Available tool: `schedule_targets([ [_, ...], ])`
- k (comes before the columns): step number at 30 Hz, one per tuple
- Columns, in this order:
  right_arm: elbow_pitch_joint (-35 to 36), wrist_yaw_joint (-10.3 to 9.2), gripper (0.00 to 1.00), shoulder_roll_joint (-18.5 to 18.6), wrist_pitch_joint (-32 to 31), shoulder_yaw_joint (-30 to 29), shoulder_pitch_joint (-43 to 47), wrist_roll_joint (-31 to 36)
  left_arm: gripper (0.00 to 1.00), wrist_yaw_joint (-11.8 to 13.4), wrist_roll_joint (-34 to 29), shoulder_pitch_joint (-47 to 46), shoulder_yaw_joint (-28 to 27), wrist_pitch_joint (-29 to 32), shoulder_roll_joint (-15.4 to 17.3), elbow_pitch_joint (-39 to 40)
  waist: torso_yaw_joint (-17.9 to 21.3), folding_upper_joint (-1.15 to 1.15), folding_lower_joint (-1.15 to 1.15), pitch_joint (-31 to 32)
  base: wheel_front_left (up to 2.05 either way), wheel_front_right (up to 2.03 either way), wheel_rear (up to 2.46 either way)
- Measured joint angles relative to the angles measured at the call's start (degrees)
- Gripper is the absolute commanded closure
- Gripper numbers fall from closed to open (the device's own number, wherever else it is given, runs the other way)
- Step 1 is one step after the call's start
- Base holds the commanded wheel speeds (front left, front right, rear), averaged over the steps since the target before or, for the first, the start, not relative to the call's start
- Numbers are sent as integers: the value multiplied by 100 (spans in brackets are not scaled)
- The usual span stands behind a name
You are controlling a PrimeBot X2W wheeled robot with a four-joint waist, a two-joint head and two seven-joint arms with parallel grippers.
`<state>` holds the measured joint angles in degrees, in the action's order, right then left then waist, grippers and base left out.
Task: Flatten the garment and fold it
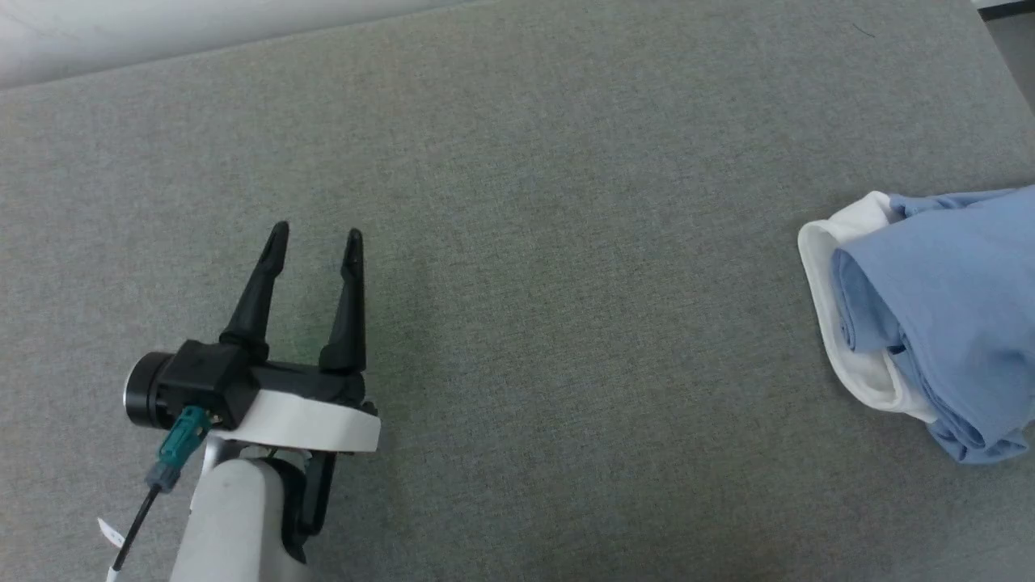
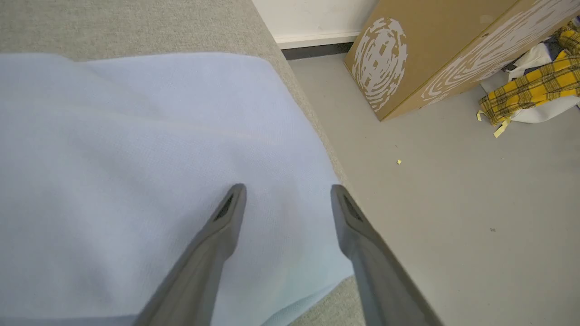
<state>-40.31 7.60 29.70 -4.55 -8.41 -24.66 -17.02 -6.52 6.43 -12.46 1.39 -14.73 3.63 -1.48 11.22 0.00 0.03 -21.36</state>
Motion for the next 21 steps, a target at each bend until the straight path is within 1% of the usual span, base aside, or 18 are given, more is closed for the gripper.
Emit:
schedule_targets([
  [4, -321, 0, 0, -47, 492, -298, 34, 114, 0, 5, 12, 95, -100, 0, -5, -18, -24, 0, -3, 75, 0, 0, 0],
  [7, -276, -1, 0, -111, 802, -443, 196, 148, 0, 44, 53, 314, -204, 0, -16, -54, -39, 0, -3, 239, 0, 0, 0],
  [9, -90, -1, 0, -215, 977, -477, 419, 178, 0, 84, 71, 487, -286, 0, -21, -85, -50, 0, -3, 399, 0, 0, 0],
  [11, 181, -1, 0, -360, 1062, -499, 668, 240, 0, 138, 71, 658, -366, 0, -25, -112, -74, 0, -3, 581, 0, 0, 0],
  [14, 769, -1, 0, -650, 1123, -454, 1041, 293, 0, 212, 70, 878, -483, 0, -33, -94, -143, 0, -5, 872, 0, 0, 0],
  [18, 1737, -4, 0, -1209, 1104, -257, 1521, 380, 0, 256, 69, 1062, -563, -1, -43, -102, -294, 0, -5, 1203, 0, 0, 0],
  [21, 2375, -4, 0, -1653, 1014, -48, 1837, 449, 0, 259, 63, 1131, -637, -1, -43, -189, -495, 0, -4, 1360, 0, 0, 0],
])
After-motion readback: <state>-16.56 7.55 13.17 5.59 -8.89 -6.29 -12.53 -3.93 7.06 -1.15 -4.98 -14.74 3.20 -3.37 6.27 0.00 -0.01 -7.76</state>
